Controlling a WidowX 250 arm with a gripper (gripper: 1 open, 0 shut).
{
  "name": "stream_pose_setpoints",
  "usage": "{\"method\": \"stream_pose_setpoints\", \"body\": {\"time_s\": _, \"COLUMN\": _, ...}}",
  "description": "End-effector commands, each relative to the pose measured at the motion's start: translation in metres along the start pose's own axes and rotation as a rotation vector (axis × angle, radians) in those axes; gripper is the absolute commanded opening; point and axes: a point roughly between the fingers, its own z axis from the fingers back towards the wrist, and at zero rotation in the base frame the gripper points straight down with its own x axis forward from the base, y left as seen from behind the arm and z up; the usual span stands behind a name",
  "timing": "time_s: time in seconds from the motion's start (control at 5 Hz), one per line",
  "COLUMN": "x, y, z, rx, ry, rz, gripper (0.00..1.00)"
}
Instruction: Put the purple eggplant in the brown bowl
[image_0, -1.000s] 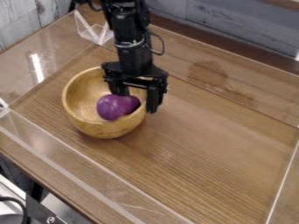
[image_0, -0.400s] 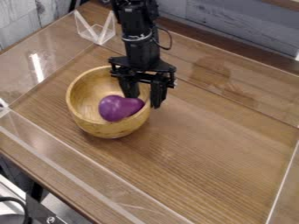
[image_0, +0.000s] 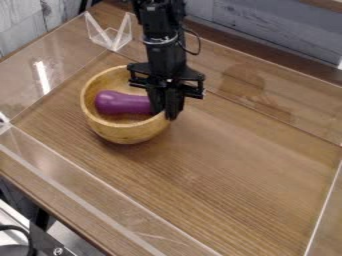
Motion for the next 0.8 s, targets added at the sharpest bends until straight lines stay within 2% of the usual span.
{"method": "stream_pose_setpoints", "body": {"time_s": 0.0, "x": 0.0082, "y": -0.0054, "z": 0.0175, "rx": 0.0, "ry": -0.052, "rz": -0.018, "gripper": 0.0}}
{"method": "stream_pose_setpoints", "body": {"time_s": 0.6, "x": 0.0056, "y": -0.0088, "z": 0.0264, "rx": -0.005, "ry": -0.044, "rz": -0.023, "gripper": 0.0}}
